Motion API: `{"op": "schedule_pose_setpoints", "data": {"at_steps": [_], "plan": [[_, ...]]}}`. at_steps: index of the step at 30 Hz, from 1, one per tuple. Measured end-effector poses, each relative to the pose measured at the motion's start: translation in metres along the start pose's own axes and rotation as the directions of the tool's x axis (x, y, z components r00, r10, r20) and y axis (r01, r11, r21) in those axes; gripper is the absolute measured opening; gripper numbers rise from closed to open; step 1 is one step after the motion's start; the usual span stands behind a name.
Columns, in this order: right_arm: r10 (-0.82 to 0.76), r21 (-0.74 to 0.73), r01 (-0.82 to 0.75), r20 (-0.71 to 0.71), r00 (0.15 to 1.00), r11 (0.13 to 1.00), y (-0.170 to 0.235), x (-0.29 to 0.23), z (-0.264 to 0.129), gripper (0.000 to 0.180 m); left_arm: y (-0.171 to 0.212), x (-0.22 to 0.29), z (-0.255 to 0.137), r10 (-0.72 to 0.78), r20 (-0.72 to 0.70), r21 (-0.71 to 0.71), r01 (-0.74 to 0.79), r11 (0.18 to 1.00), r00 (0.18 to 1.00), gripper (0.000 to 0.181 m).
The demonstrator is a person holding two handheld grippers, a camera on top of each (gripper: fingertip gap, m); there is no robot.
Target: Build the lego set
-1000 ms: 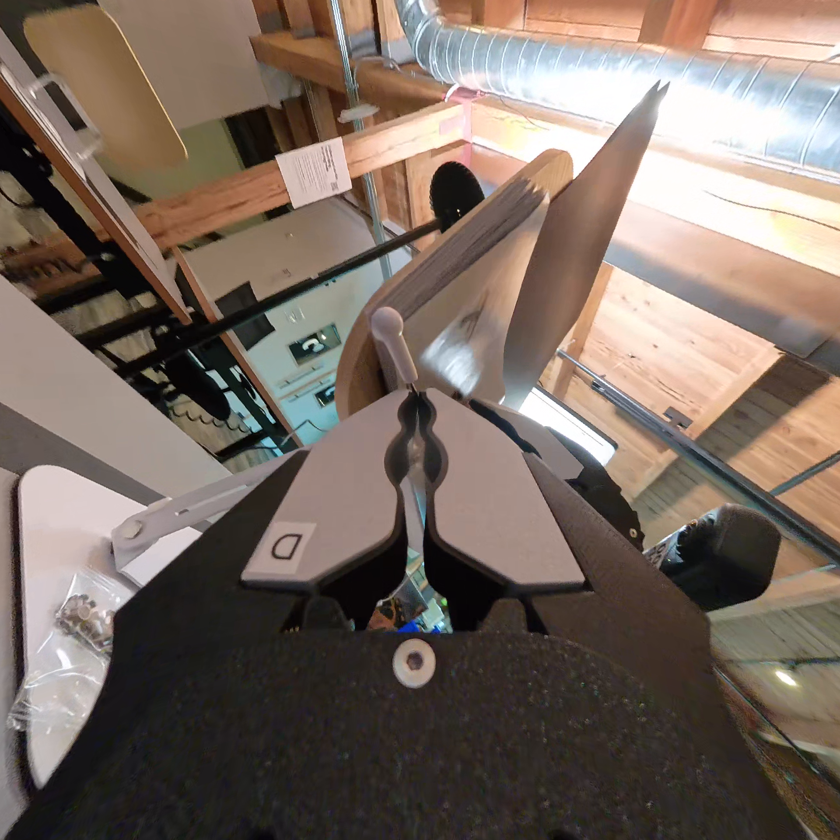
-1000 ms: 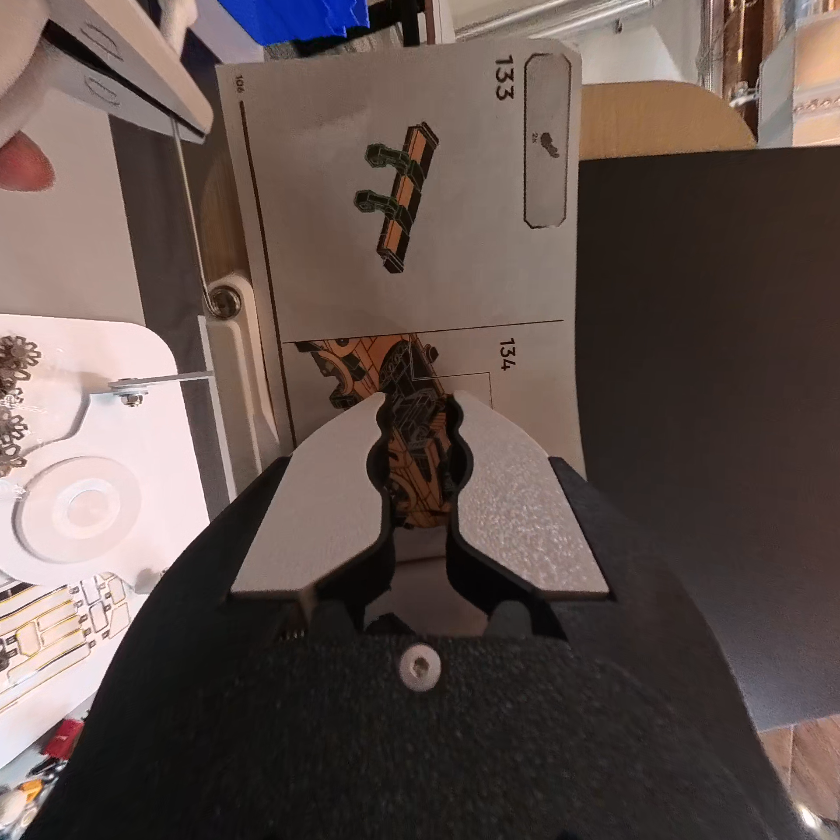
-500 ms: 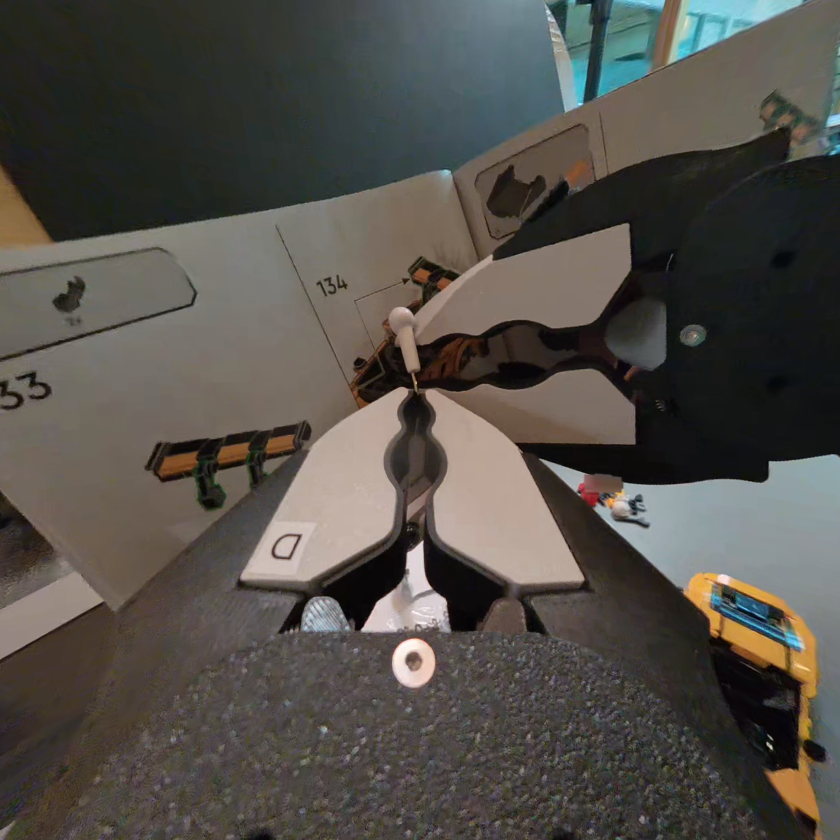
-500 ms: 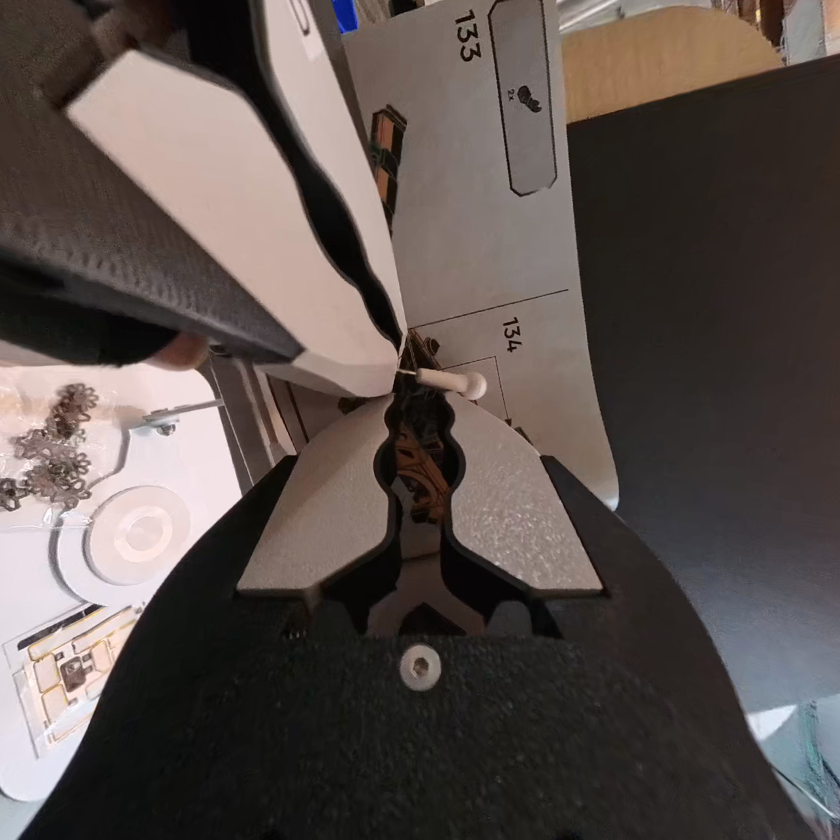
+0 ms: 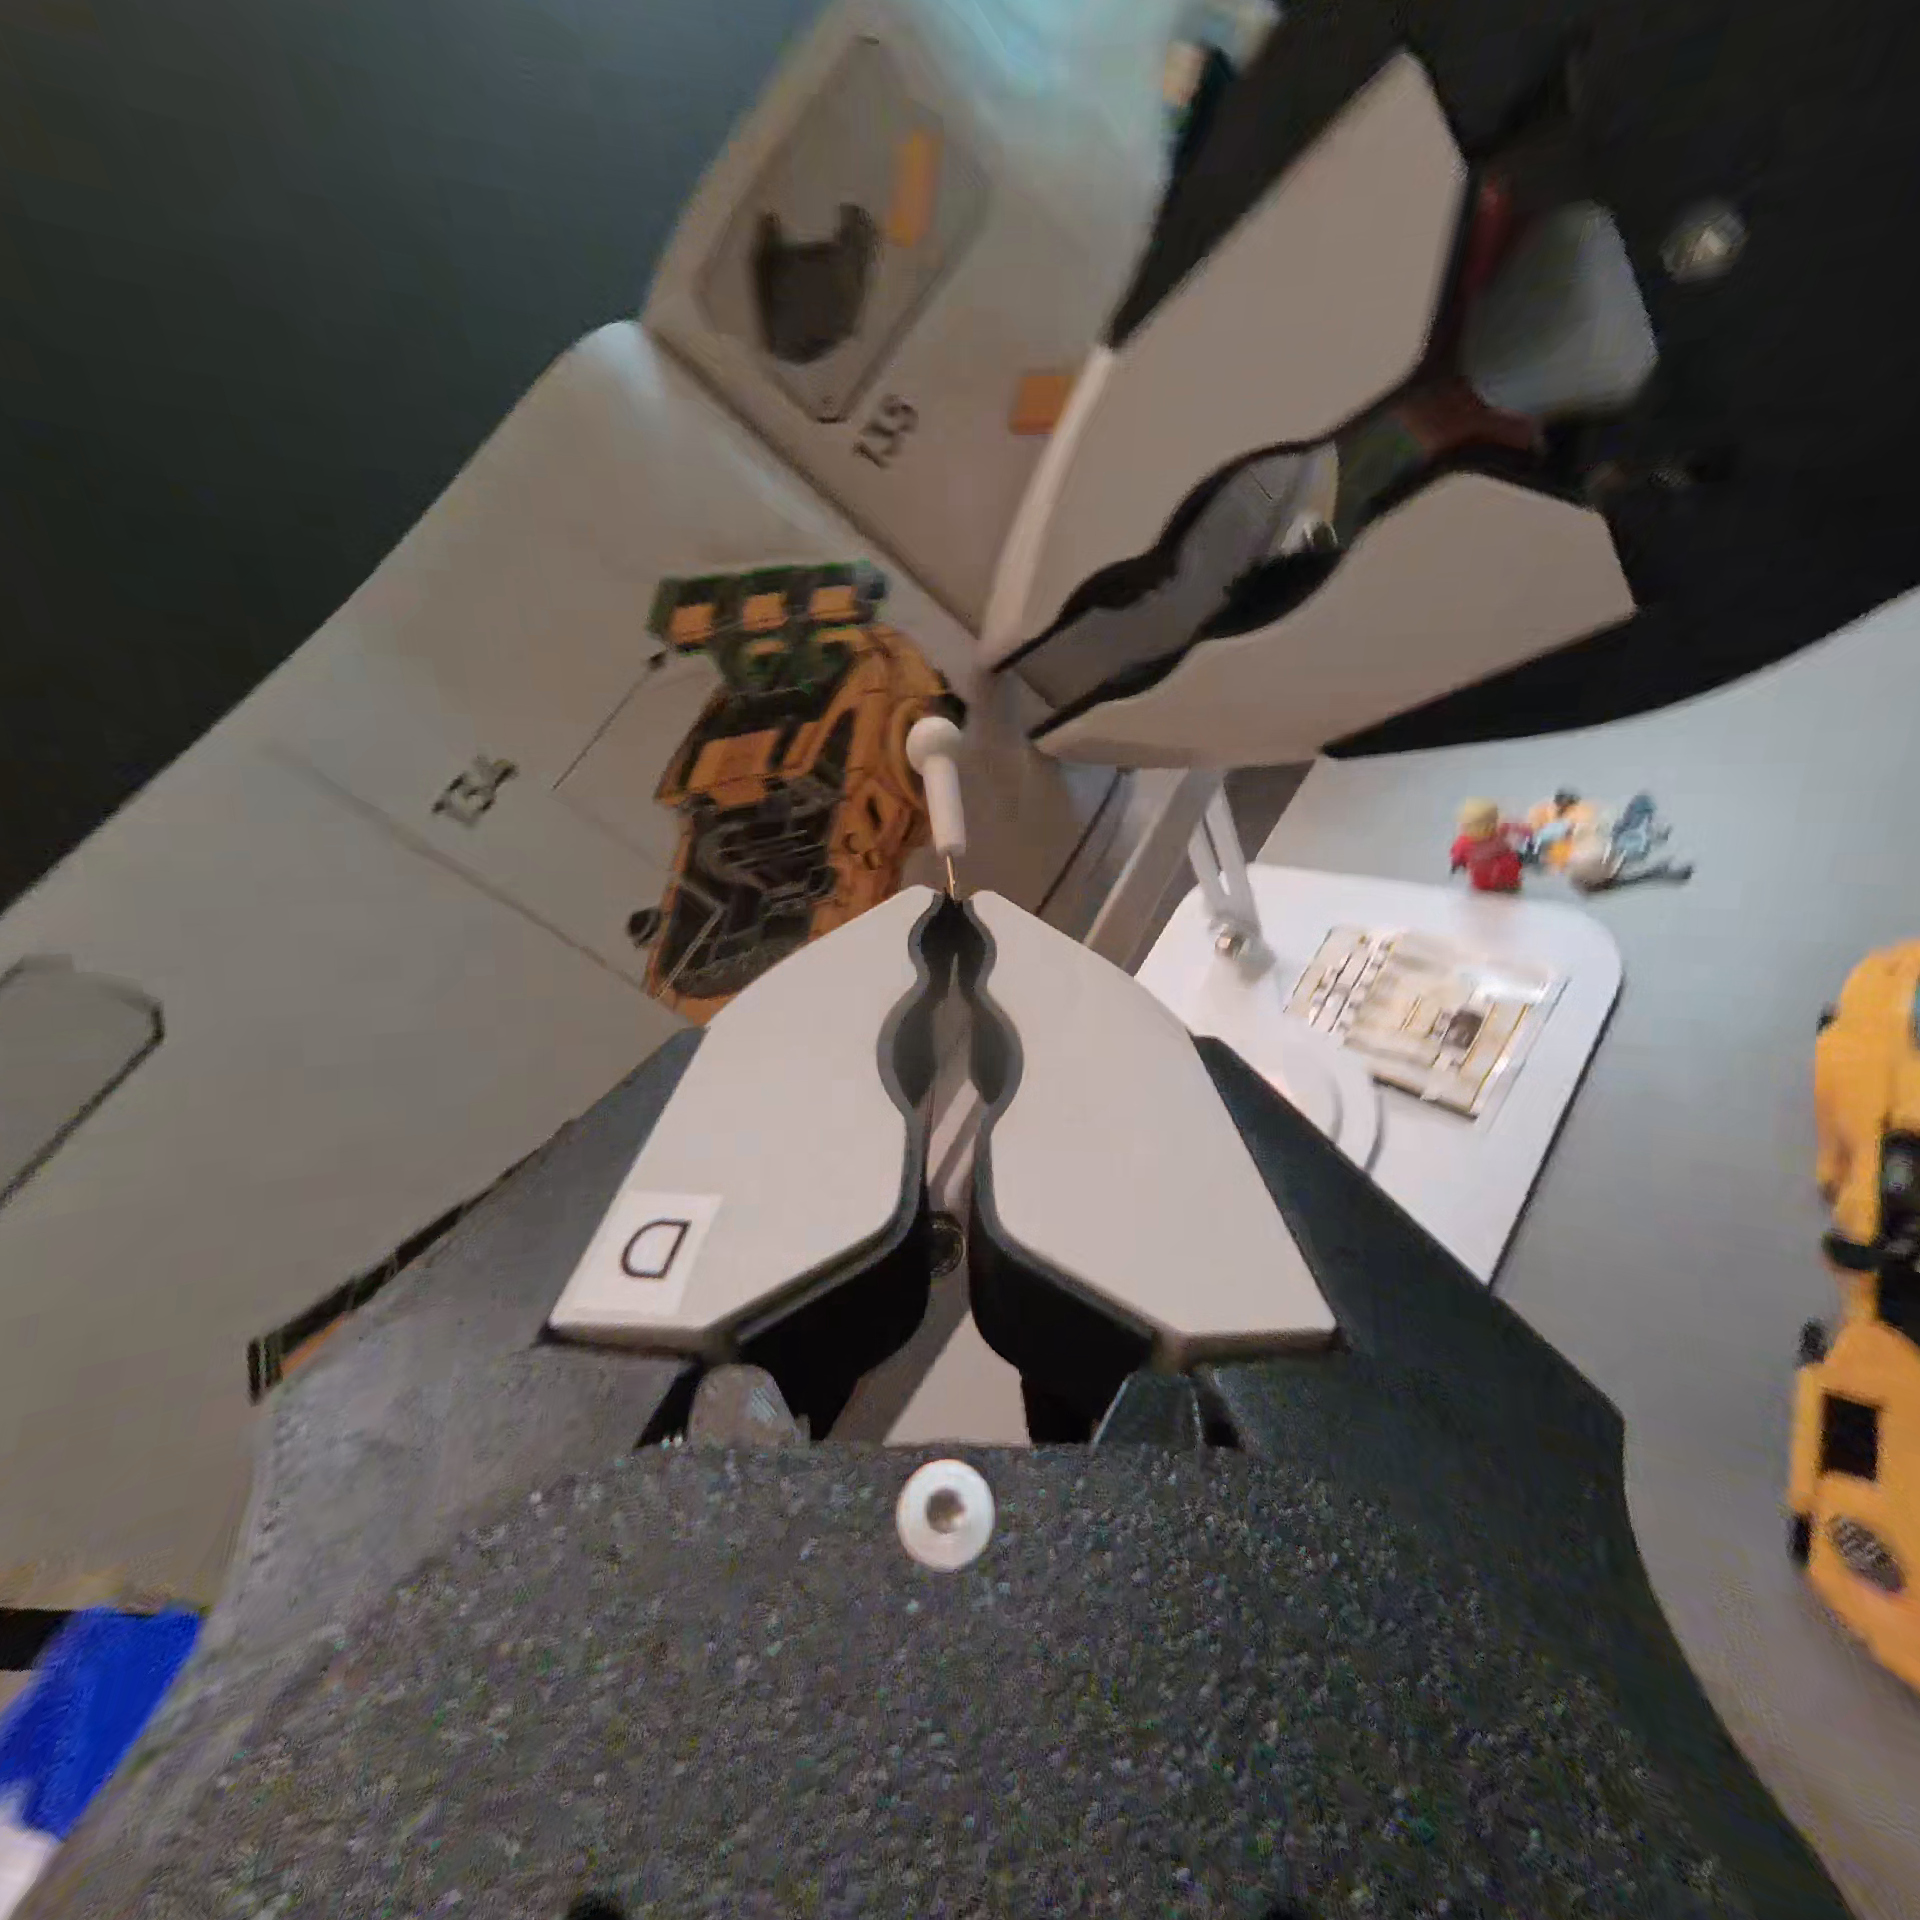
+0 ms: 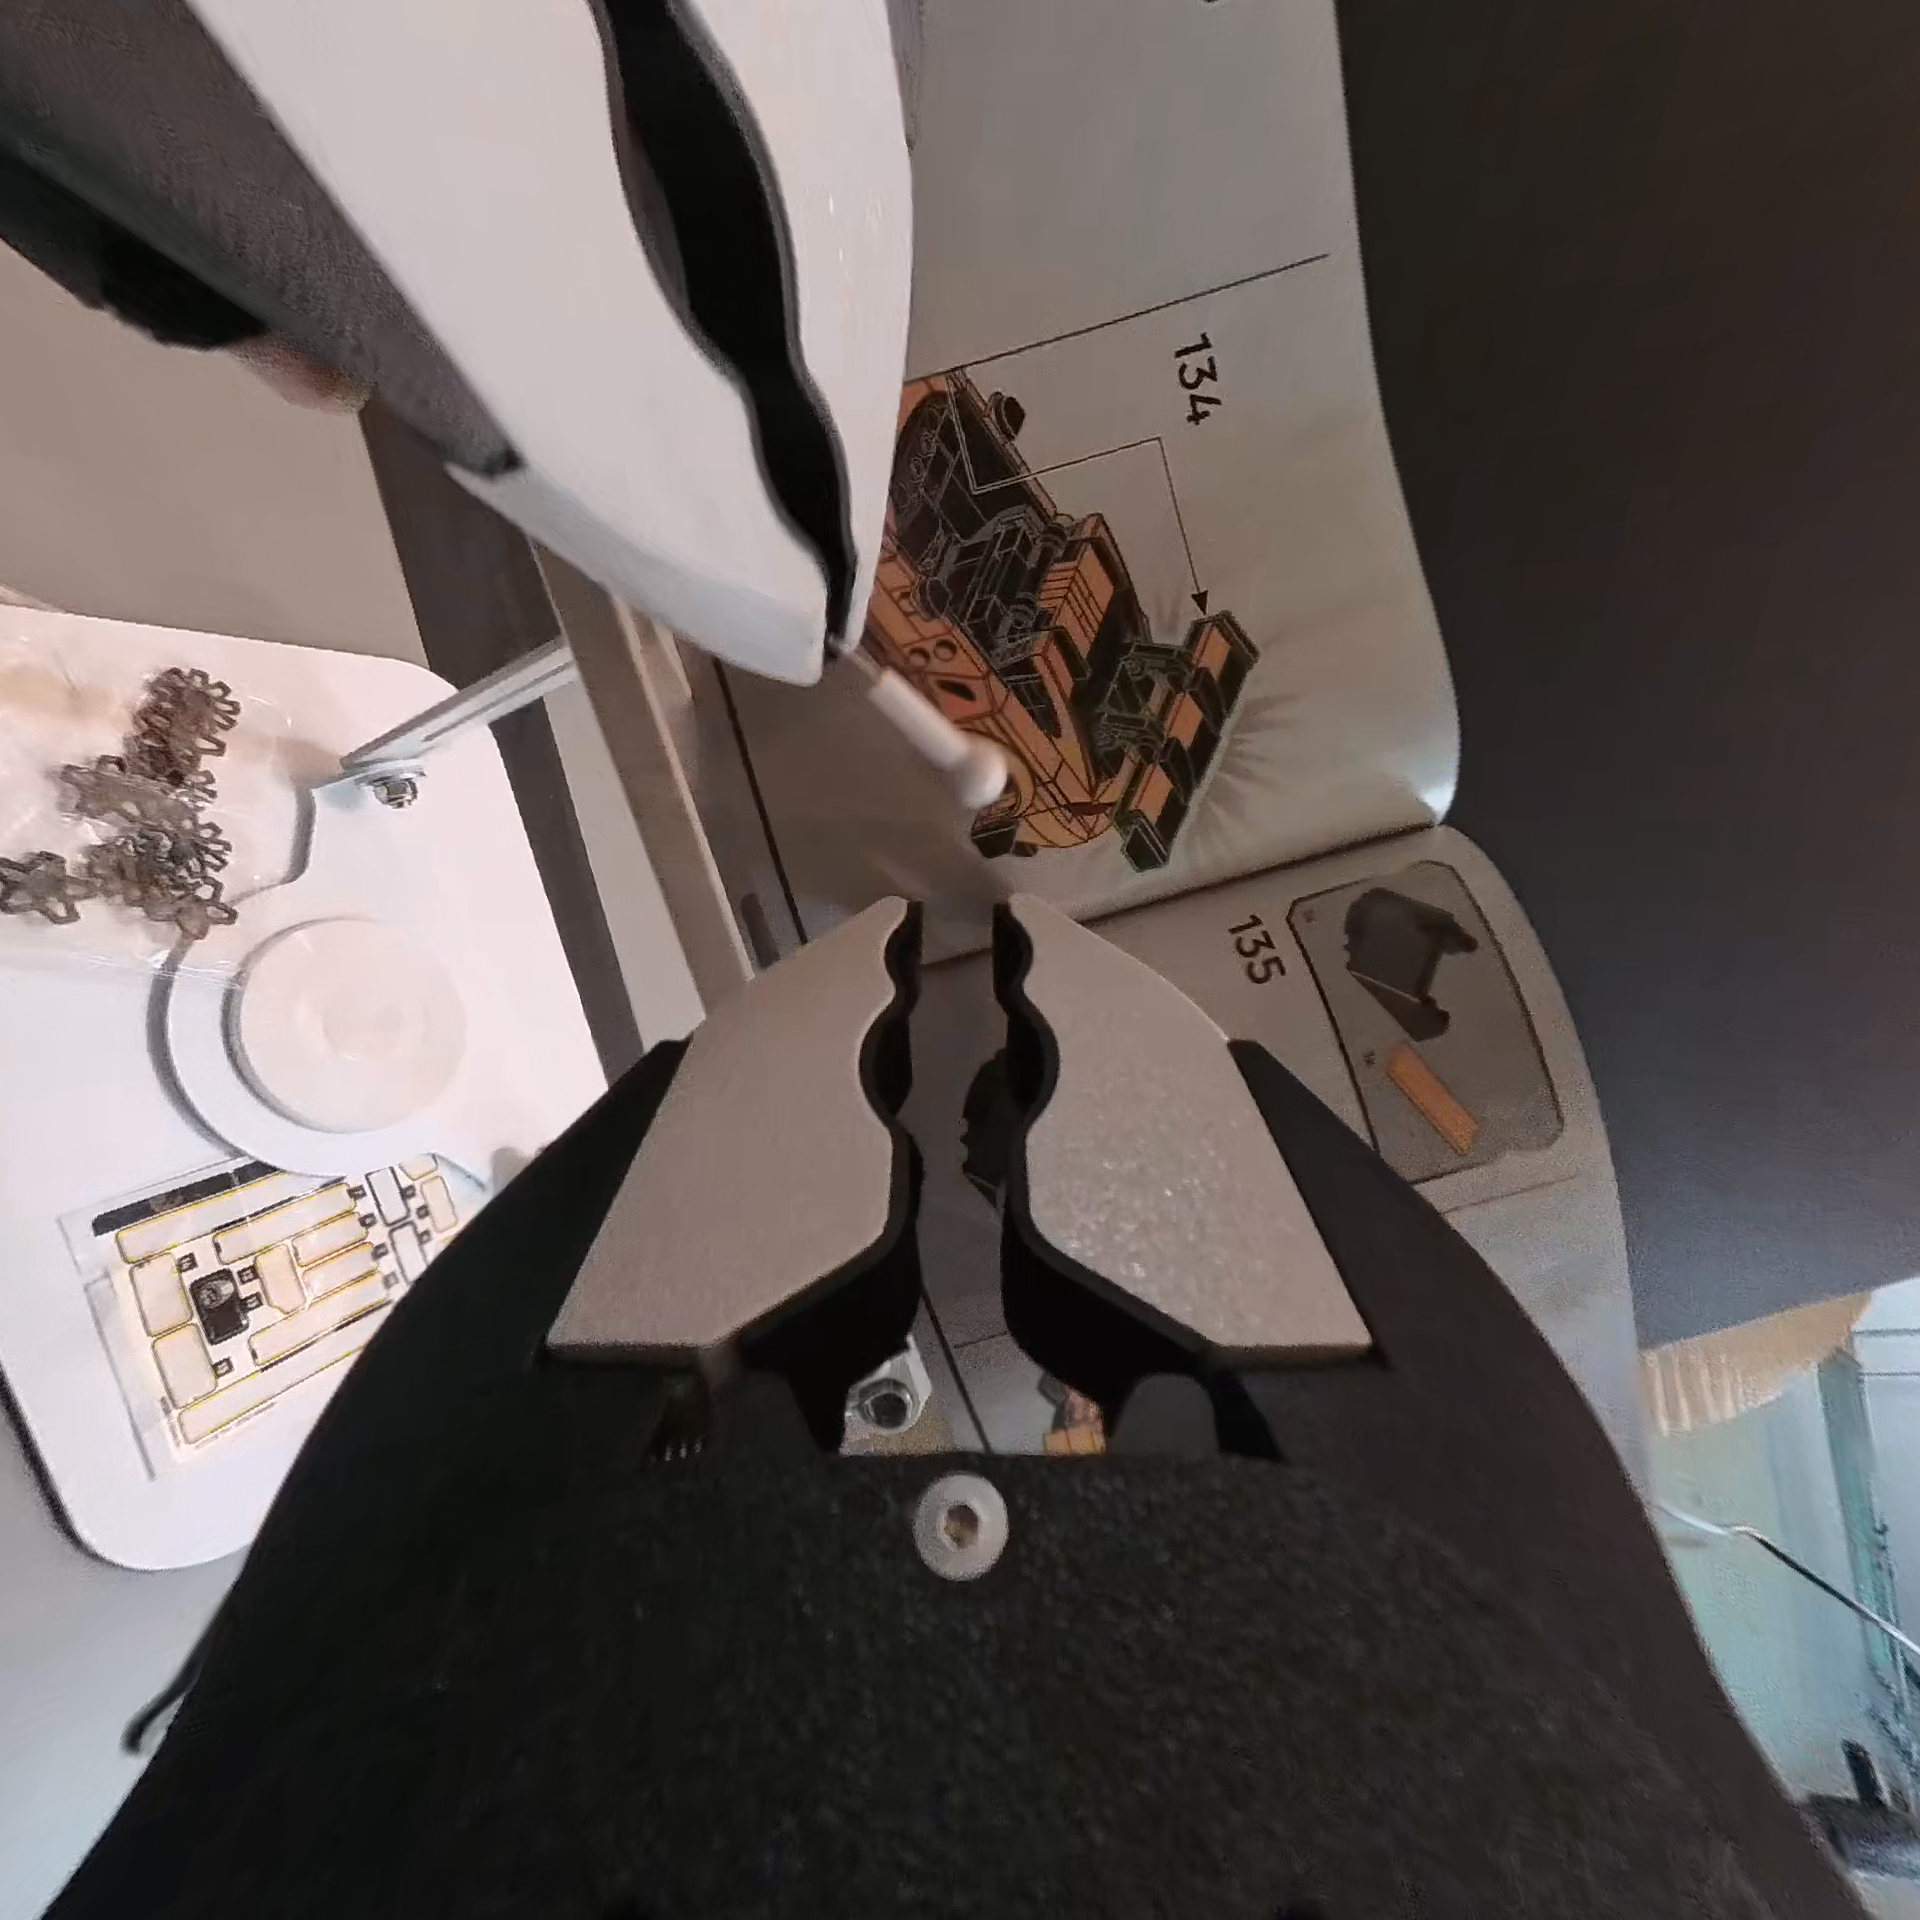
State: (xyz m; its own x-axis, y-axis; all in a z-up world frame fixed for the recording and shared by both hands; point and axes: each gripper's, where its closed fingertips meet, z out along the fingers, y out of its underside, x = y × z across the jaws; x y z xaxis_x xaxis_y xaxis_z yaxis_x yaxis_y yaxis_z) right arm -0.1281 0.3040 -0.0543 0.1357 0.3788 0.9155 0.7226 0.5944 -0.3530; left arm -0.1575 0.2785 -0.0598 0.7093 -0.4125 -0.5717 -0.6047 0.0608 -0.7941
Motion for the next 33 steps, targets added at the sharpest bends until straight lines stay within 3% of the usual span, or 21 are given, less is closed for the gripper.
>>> {"op": "schedule_pose_setpoints", "data": {"at_steps": [3,7,13,19,22,26,28,29,33], "plan": [[0.056,0.027,-0.056,0.012,0.998,0.998,-0.001,-0.003,0.002,0.008,0.003,0.007,0.002,0.152,-0.038,-0.060,-0.154,0.986,0.988,0.000],[0.130,0.060,-0.131,0.030,0.991,0.990,0.000,0.000,-0.003,0.013,0.007,0.010,0.004,0.235,-0.065,-0.093,-0.240,0.966,0.970,0.000],[0.311,0.065,-0.312,0.022,0.950,0.948,0.029,0.035,-0.027,0.022,0.007,0.010,0.005,0.219,-0.047,-0.087,-0.222,0.971,0.975,0.000],[0.382,-0.013,-0.386,-0.108,0.918,0.923,0.085,0.080,-0.046,0.048,0.005,0.005,0.004,0.231,-0.032,-0.103,-0.233,0.967,0.972,0.000],[0.524,-0.021,-0.529,-0.116,0.844,0.848,0.119,0.090,-0.048,0.069,0.005,0.005,0.004,0.242,-0.041,-0.105,-0.245,0.964,0.969,0.000],[0.759,-0.011,-0.760,0.041,0.649,0.650,0.145,0.081,-0.038,0.090,0.005,0.006,0.004,0.247,-0.045,-0.104,-0.250,0.963,0.968,0.000],[0.824,-0.014,-0.830,0.127,0.552,0.558,0.148,0.075,-0.033,0.089,0.005,0.006,0.003,0.256,-0.050,-0.103,-0.260,0.960,0.965,0.000],[0.835,-0.023,-0.840,0.134,0.534,0.542,0.150,0.073,-0.032,0.079,0.005,0.006,0.003,0.262,-0.053,-0.105,-0.267,0.958,0.963,0.000],[0.762,0.019,-0.762,-0.011,0.647,0.647,0.146,0.078,-0.038,0.053,0.005,0.006,0.003,0.287,-0.057,-0.120,-0.292,0.949,0.956,0.000]]}}
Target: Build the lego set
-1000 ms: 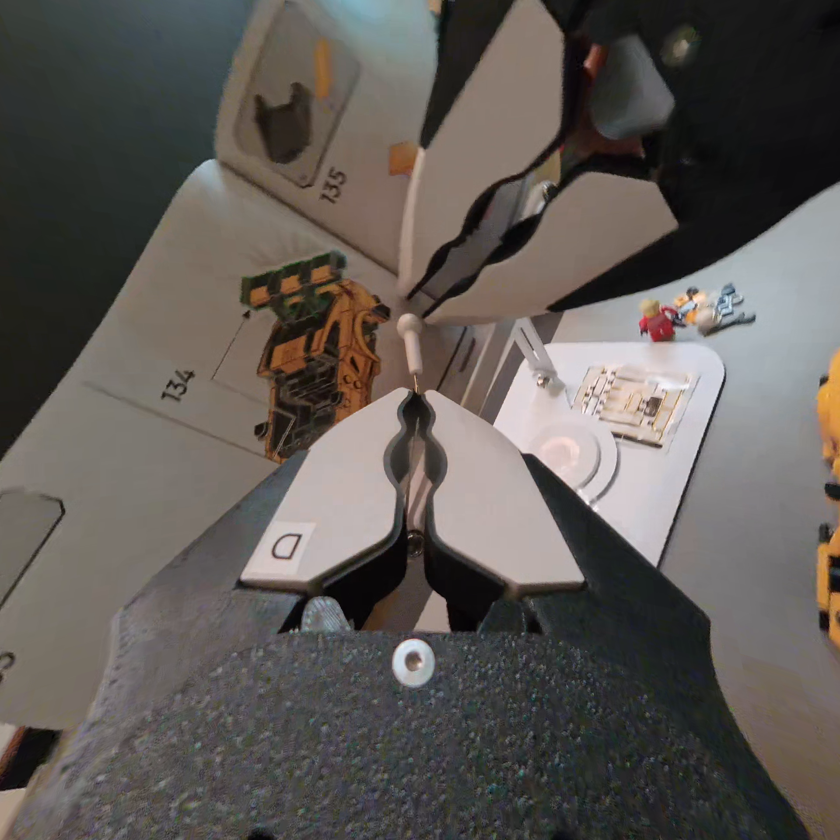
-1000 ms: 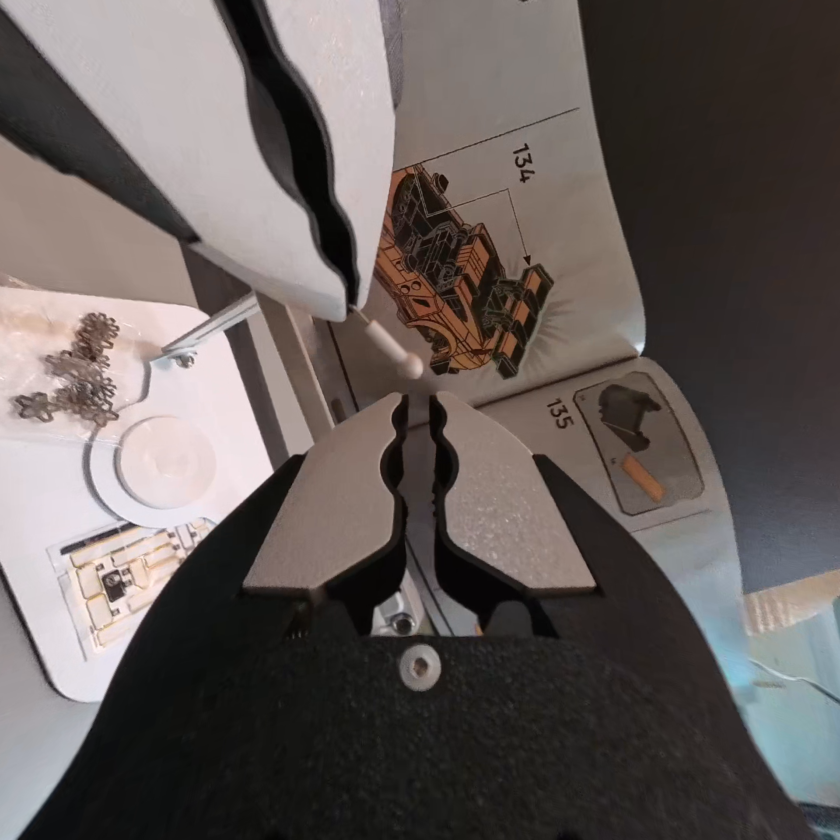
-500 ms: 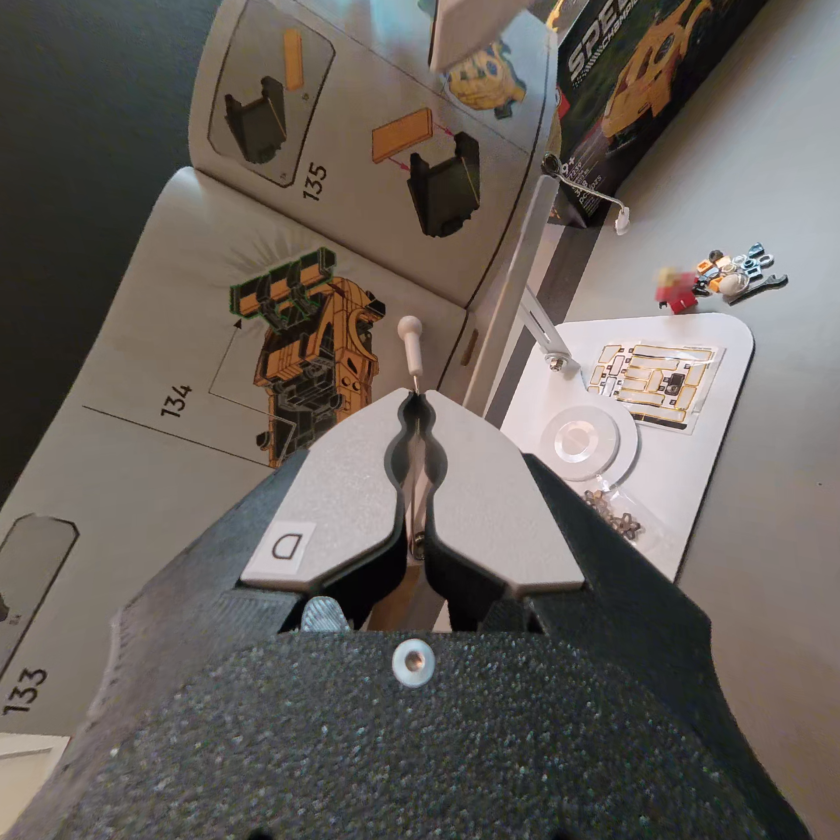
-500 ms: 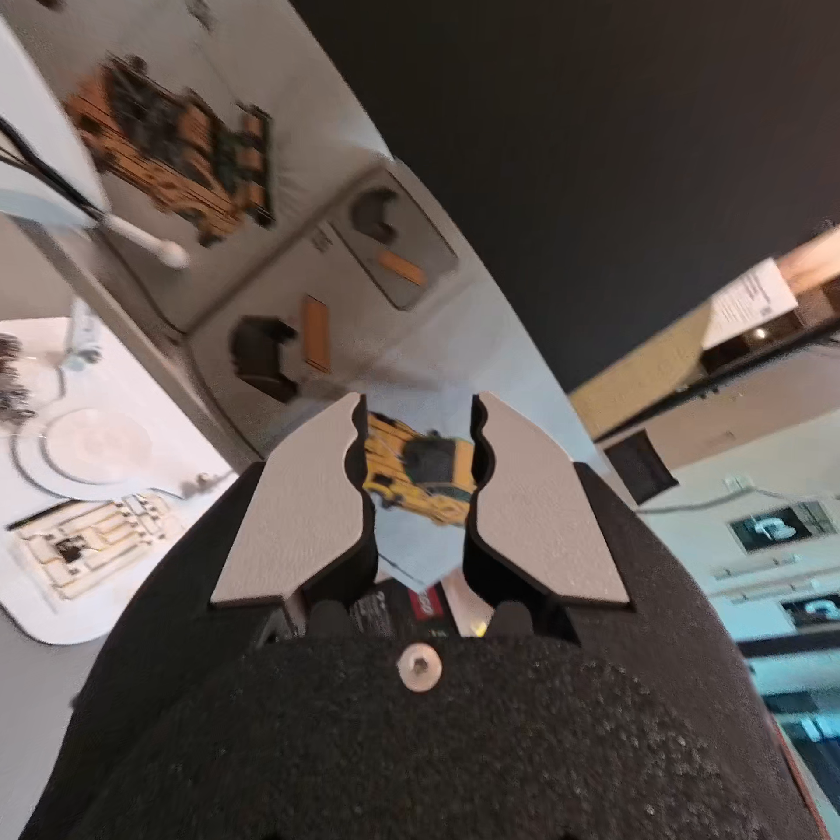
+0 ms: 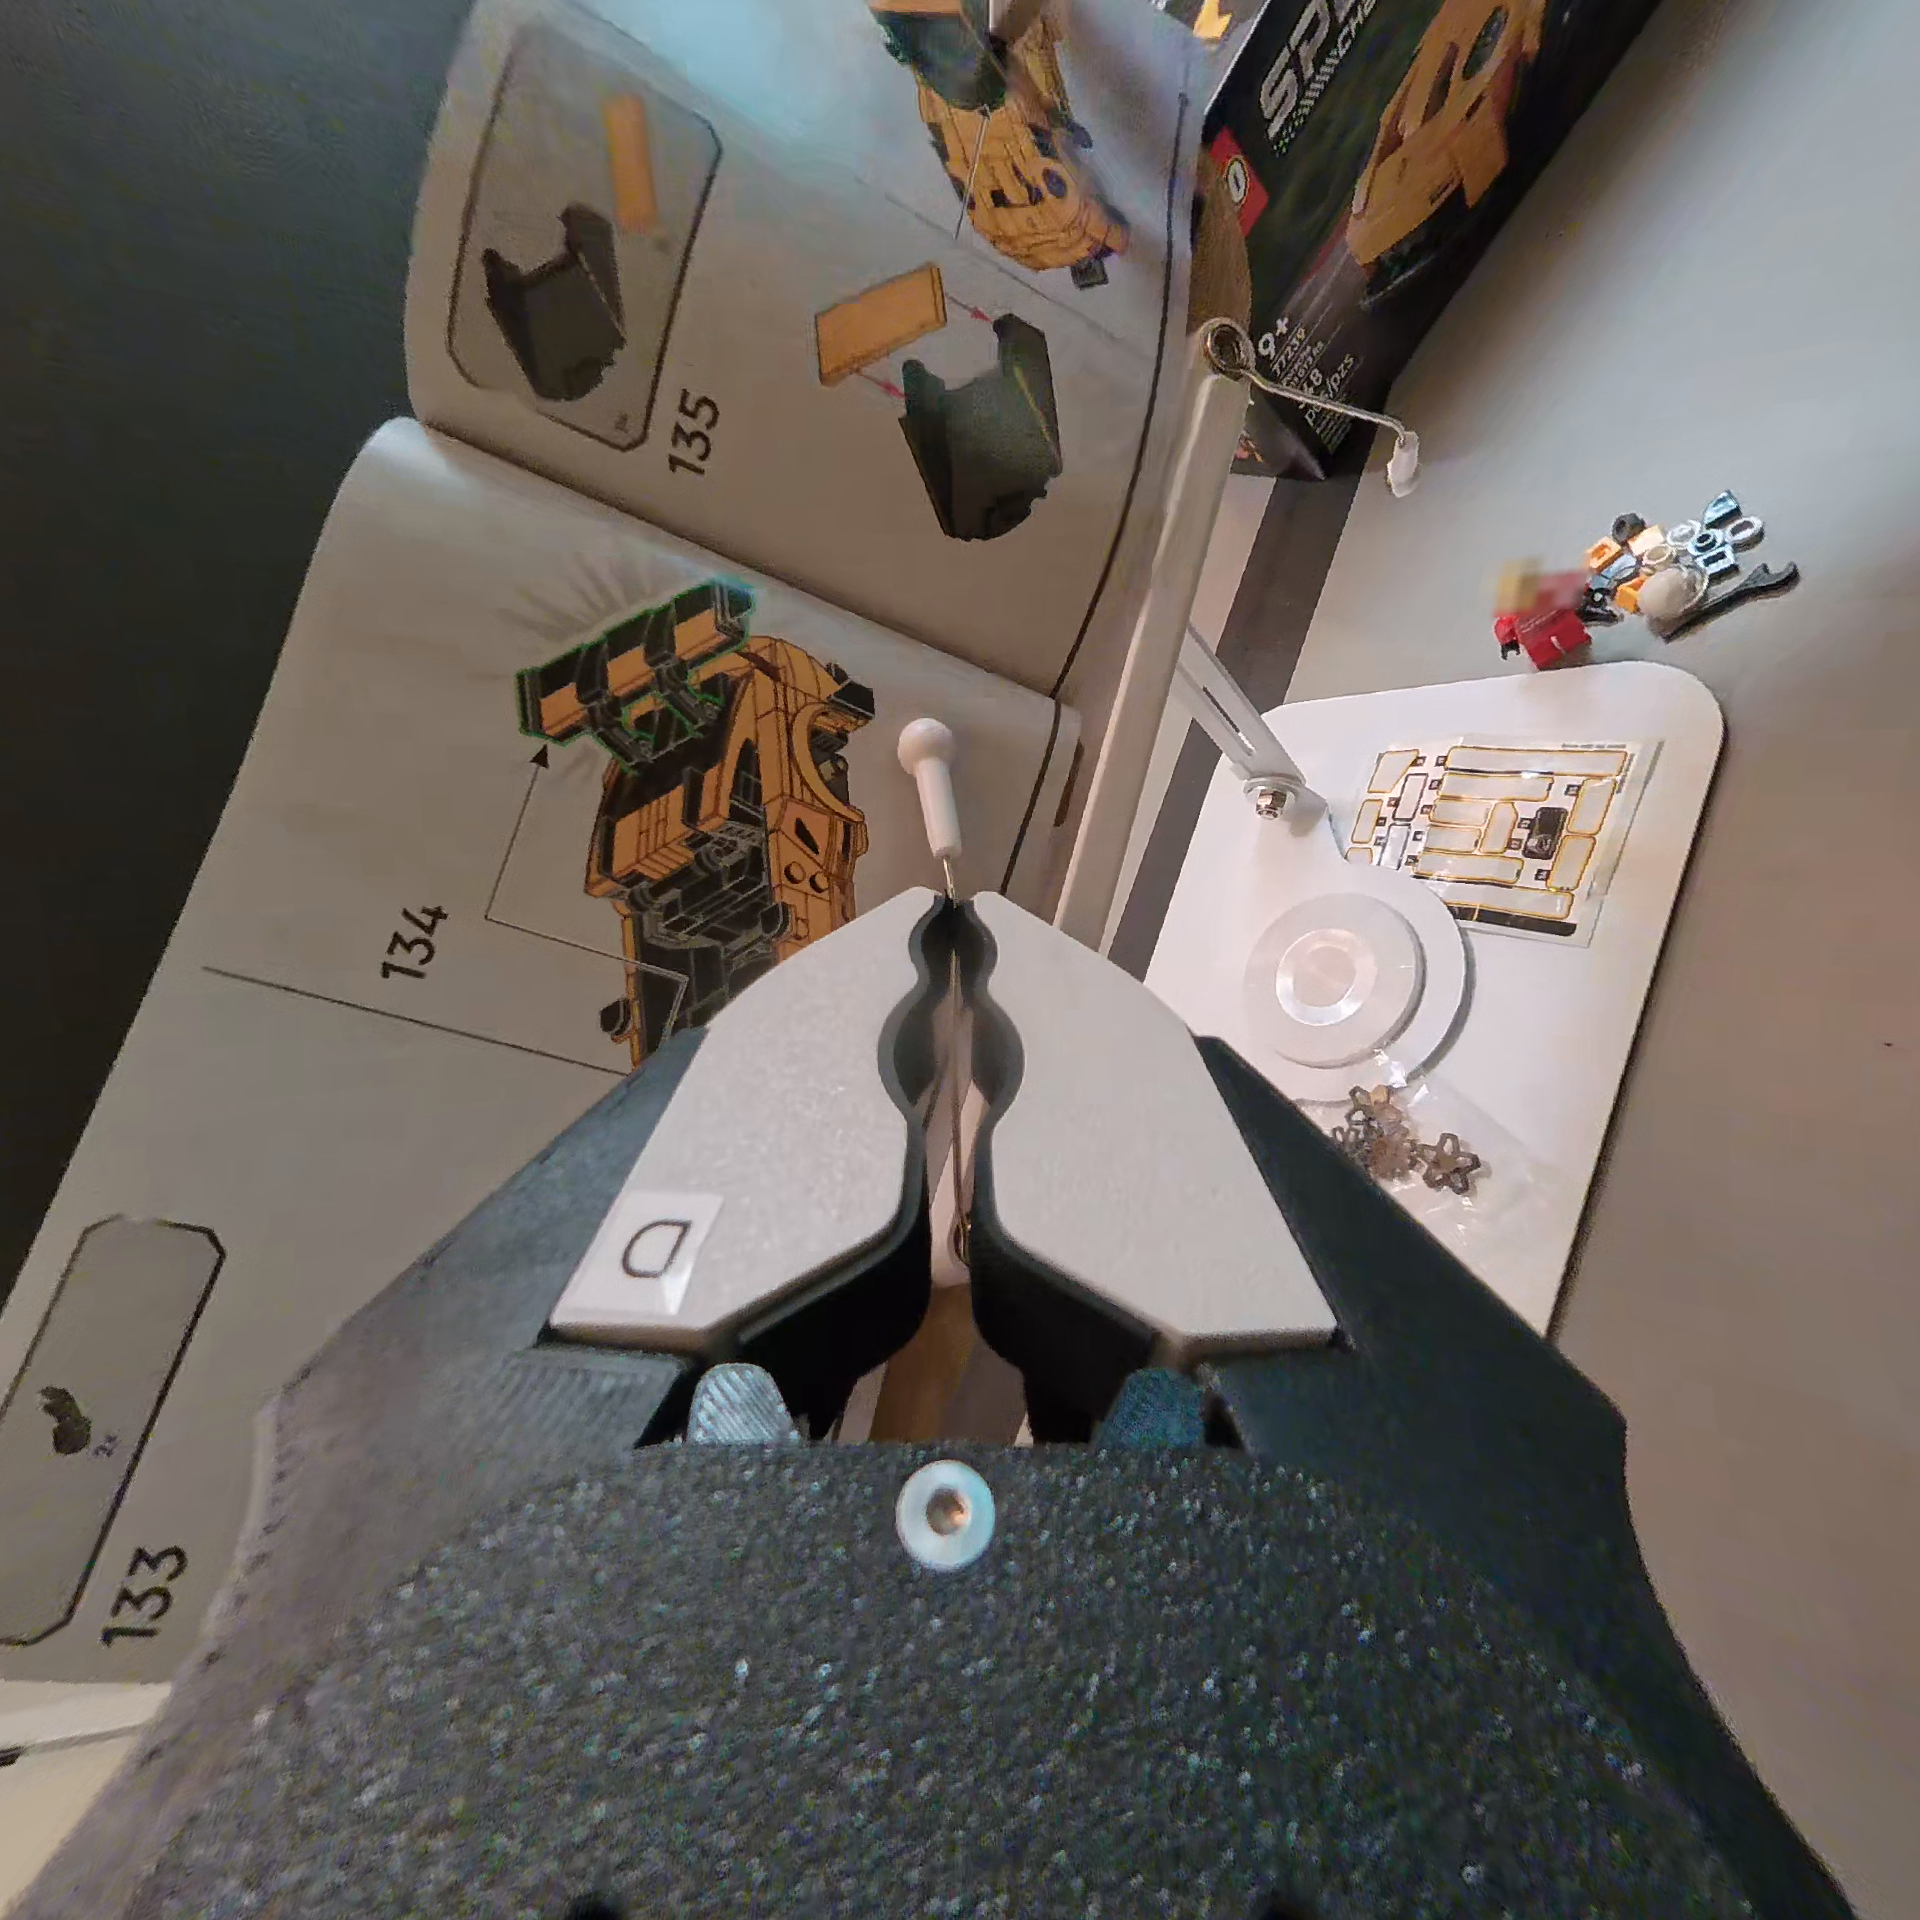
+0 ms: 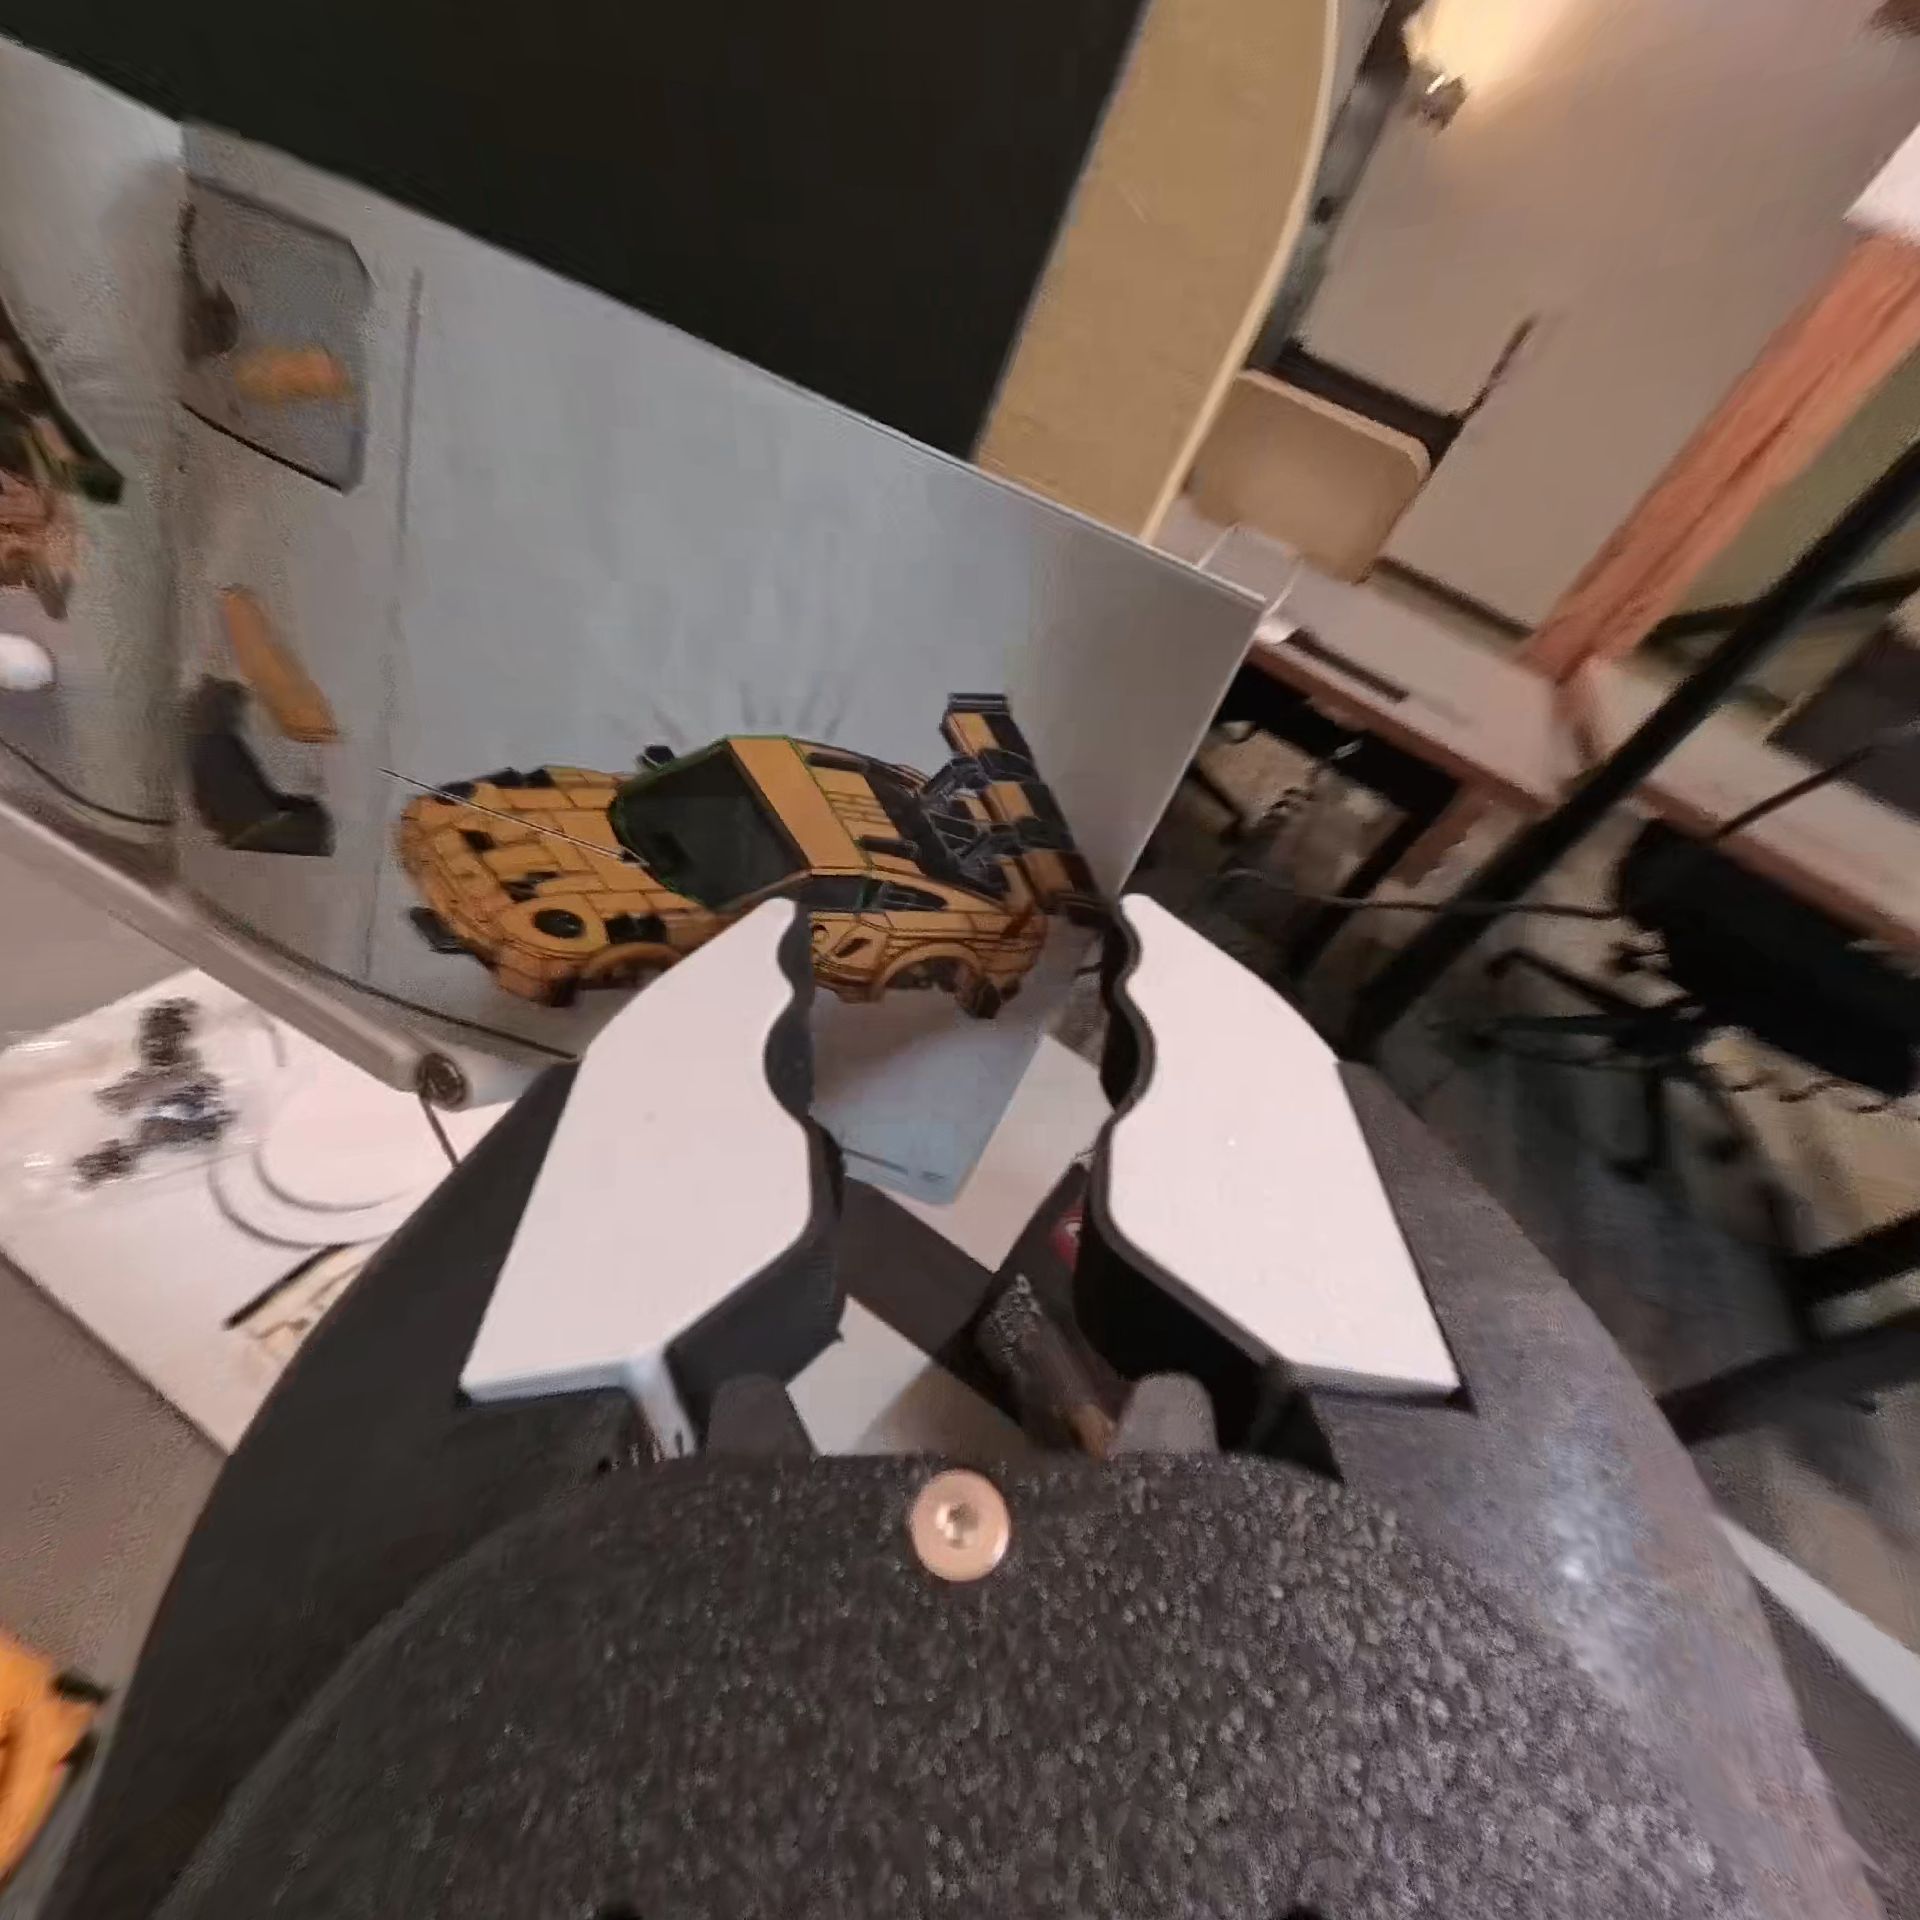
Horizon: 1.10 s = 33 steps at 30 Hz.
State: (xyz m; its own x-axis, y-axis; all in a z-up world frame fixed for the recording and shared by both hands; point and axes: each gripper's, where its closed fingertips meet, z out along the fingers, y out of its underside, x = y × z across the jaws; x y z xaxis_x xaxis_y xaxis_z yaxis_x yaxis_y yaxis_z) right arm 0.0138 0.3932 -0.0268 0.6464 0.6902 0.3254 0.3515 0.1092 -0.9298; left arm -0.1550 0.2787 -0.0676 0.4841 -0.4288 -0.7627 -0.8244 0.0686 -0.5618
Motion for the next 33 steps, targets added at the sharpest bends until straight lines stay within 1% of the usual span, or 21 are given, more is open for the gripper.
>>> {"op": "schedule_pose_setpoints", "data": {"at_steps": [1,2,4,5,6,7,9,12,14,16,19,20,22,23,25,27,28,30,33], "plan": [[-0.035,0.002,0.035,0.002,0.999,0.999,-0.001,-0.007,-0.001,0.045,0.000,0.000,0.000,0.008,0.002,-0.006,-0.008,1.000,1.000,0.000],[-0.051,-0.004,0.051,0.021,0.998,0.999,0.000,-0.015,-0.001,0.042,0.000,0.001,0.001,0.015,0.002,-0.012,-0.015,1.000,1.000,0.000],[-0.056,-0.011,0.056,0.019,0.998,0.998,0.001,-0.018,0.000,0.041,0.001,0.001,0.002,0.023,0.004,-0.019,-0.023,1.000,1.000,0.001],[-0.050,-0.005,0.051,0.019,0.999,0.999,0.001,-0.017,0.000,0.038,0.001,0.001,0.001,0.023,0.006,-0.017,-0.023,1.000,1.000,0.000],[-0.023,0.012,0.023,0.035,0.999,1.000,-0.002,-0.018,-0.002,0.028,0.000,0.002,0.001,0.020,0.005,-0.016,-0.020,1.000,1.000,0.000],[0.019,0.027,-0.020,0.057,0.998,0.999,-0.005,-0.019,-0.003,0.023,0.000,0.001,0.000,0.020,0.008,-0.014,-0.020,1.000,1.000,0.000],[0.046,0.021,-0.048,0.069,0.997,0.999,-0.006,-0.022,-0.003,0.020,0.000,0.001,0.001,0.022,0.004,-0.019,-0.022,1.000,1.000,0.001],[0.012,0.019,-0.014,0.064,0.998,1.000,-0.006,-0.029,0.001,0.017,0.000,0.001,0.002,0.032,-0.008,-0.026,-0.032,0.999,0.999,0.001],[-0.001,0.010,0.001,0.017,1.000,1.000,-0.008,-0.022,0.002,0.017,0.000,0.001,0.001,0.037,-0.011,-0.024,-0.037,0.999,0.999,0.001],[0.017,0.011,-0.017,-0.038,0.999,1.000,-0.011,-0.010,-0.003,0.023,0.001,0.002,0.001,0.032,-0.012,-0.022,-0.032,0.999,0.999,0.001],[0.019,0.028,-0.013,-0.207,0.978,1.000,-0.024,0.017,-0.023,0.035,0.001,0.003,0.002,0.024,-0.009,-0.018,-0.024,1.000,1.000,0.001],[-0.009,0.062,0.026,-0.253,0.967,0.998,-0.037,0.019,-0.034,0.038,0.001,0.003,0.003,0.017,-0.009,-0.014,-0.017,1.000,1.000,0.001],[-0.107,0.145,0.153,-0.282,0.954,0.977,-0.073,0.002,-0.054,0.037,0.001,0.003,0.003,0.005,-0.008,-0.005,-0.005,1.000,1.000,0.001],[-0.179,0.170,0.225,-0.249,0.952,0.960,-0.089,-0.018,-0.059,0.033,0.001,0.003,0.003,-0.001,-0.007,-0.001,0.001,1.000,1.000,0.000],[-0.325,0.167,0.339,-0.110,0.939,0.926,-0.105,-0.069,-0.057,0.029,0.001,0.003,0.004,-0.005,-0.008,0.004,0.005,1.000,1.000,0.000],[-0.458,0.111,0.453,0.024,0.889,0.884,-0.102,-0.114,-0.043,0.030,0.001,0.003,0.004,-0.008,-0.008,0.003,0.008,1.000,1.000,0.001],[-0.526,0.083,0.520,0.060,0.849,0.850,-0.097,-0.129,-0.033,0.027,0.001,0.003,0.004,-0.009,-0.008,0.002,0.009,1.000,1.000,0.001],[-0.626,0.000,0.629,0.096,0.774,0.778,-0.080,-0.143,-0.006,0.026,0.001,0.004,0.004,-0.013,-0.007,0.005,0.013,1.000,1.000,0.001],[-0.650,-0.080,0.665,0.153,0.745,0.743,-0.058,-0.149,0.028,0.019,0.001,0.007,0.004,-0.012,-0.003,0.018,0.012,1.000,1.000,0.001]]}}
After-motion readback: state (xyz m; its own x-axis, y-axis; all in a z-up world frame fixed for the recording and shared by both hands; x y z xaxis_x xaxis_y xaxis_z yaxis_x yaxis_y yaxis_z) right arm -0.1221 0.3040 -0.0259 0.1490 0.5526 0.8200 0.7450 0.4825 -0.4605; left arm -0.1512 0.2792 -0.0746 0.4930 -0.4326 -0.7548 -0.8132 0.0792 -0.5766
